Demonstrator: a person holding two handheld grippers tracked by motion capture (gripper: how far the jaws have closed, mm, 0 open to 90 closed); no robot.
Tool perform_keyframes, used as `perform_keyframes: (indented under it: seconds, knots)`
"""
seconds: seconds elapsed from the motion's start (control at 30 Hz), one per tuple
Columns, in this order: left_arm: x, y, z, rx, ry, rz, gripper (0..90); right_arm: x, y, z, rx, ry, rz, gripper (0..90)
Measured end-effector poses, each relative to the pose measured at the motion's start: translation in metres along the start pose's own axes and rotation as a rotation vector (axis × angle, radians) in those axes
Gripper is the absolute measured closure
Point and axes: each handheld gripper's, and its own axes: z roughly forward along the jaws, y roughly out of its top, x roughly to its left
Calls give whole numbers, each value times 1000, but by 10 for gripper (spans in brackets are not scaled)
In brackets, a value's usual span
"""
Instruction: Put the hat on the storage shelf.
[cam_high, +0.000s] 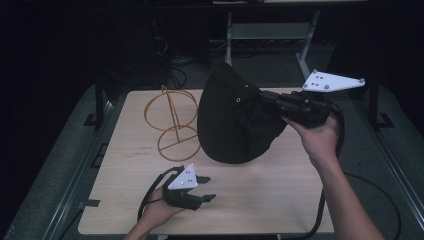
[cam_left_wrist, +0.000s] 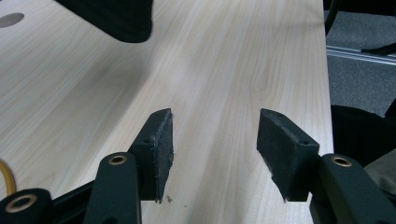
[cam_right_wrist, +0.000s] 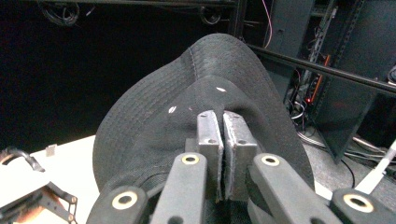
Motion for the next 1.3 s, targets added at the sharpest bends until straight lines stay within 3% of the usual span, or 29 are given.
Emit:
perform_keyframes:
  seconds: [0.47,1.3]
  knots:
    - [1,-1,0,-14,-22,-20,414,4,39,25,-14,49,-14,865]
    - [5,-2,-3,-35,-27,-15,409,17,98,101,4,137,-44,864]
